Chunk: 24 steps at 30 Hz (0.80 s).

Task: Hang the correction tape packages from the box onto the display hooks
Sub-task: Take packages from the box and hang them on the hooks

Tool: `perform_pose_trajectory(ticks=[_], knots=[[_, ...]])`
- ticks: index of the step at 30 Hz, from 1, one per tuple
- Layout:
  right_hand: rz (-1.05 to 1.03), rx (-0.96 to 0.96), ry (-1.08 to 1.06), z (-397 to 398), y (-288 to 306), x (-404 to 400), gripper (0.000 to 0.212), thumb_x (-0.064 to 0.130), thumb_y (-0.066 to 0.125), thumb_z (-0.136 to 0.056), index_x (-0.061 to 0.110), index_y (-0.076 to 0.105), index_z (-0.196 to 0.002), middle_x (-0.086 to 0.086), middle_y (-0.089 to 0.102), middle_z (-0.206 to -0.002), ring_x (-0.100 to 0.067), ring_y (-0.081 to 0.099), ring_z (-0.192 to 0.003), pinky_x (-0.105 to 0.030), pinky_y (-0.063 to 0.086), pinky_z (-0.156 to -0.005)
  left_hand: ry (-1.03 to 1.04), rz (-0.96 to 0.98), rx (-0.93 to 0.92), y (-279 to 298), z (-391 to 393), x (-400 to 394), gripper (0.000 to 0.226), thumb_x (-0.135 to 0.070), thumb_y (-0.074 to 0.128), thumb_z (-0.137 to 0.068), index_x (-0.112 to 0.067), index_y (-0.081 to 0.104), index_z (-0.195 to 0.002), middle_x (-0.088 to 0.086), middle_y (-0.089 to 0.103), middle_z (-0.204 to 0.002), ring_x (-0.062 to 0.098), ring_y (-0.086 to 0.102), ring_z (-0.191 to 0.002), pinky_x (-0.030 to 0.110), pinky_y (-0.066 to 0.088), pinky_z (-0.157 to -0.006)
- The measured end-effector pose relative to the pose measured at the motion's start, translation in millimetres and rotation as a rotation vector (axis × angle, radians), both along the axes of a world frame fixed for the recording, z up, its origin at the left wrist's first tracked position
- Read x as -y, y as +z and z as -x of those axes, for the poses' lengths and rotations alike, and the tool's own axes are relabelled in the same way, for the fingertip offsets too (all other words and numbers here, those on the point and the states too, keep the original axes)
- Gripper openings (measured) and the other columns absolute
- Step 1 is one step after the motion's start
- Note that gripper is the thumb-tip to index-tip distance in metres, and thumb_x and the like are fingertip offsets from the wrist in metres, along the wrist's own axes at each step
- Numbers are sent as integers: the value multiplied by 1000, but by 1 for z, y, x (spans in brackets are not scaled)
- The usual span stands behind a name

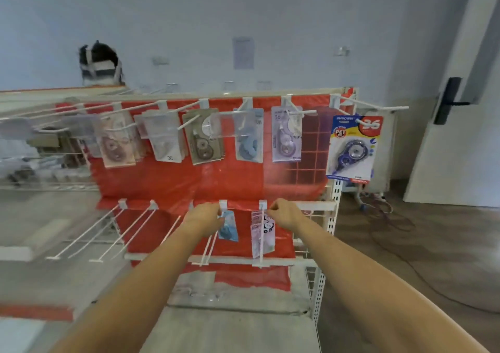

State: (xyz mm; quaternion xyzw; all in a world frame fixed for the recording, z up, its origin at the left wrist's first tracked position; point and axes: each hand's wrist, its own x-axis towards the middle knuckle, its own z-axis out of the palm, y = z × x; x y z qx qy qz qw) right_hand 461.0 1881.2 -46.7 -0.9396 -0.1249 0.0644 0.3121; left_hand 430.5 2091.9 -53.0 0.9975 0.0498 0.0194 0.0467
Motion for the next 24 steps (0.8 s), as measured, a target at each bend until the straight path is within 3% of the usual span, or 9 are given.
perform_pose_trajectory(ticks=[3,5,9,13,24], knots=[[66,-1,107,24,2,-30,24,22,50,-94,4,65,-91,-18,65,-94,-32,61,-97,-32,43,-77,69,-9,6,5,46,-19,35,-30,50,-93,-13,59,-122,13,62,-124,32,58,-113,39,47,-96],[83,29,191,40,6,-52,20,22,49,-95,5,61,-93,-19,59,-95,-35,59,-107,-32,39,-74,121,-28,5,13,78,-32,33,-31,51,-92,-11,60,-116,15,62,-120,33,58,-111,40,47,-93],[91,83,330,70,16,-98,28,23,49,-97,-2,62,-99,-25,64,-111,-36,58,-107,-36,42,-82,223,-56,10,26,130,-69,31,-29,49,-91,-9,61,-110,16,64,-112,34,60,-102,43,50,-87],[77,98,421,101,17,-150,31,26,49,-97,1,60,-112,-20,61,-121,-34,55,-114,-35,41,-89,350,-61,26,31,182,-110,36,-31,47,-95,-9,59,-121,14,61,-123,31,56,-113,37,45,-91],[95,43,596,203,-22,-276,30,24,49,-95,-1,63,-108,-16,64,-114,-32,57,-108,-34,43,-86,541,-46,-101,-3,312,-217,38,-32,44,-95,-14,53,-127,11,56,-128,30,52,-116,38,46,-94]])
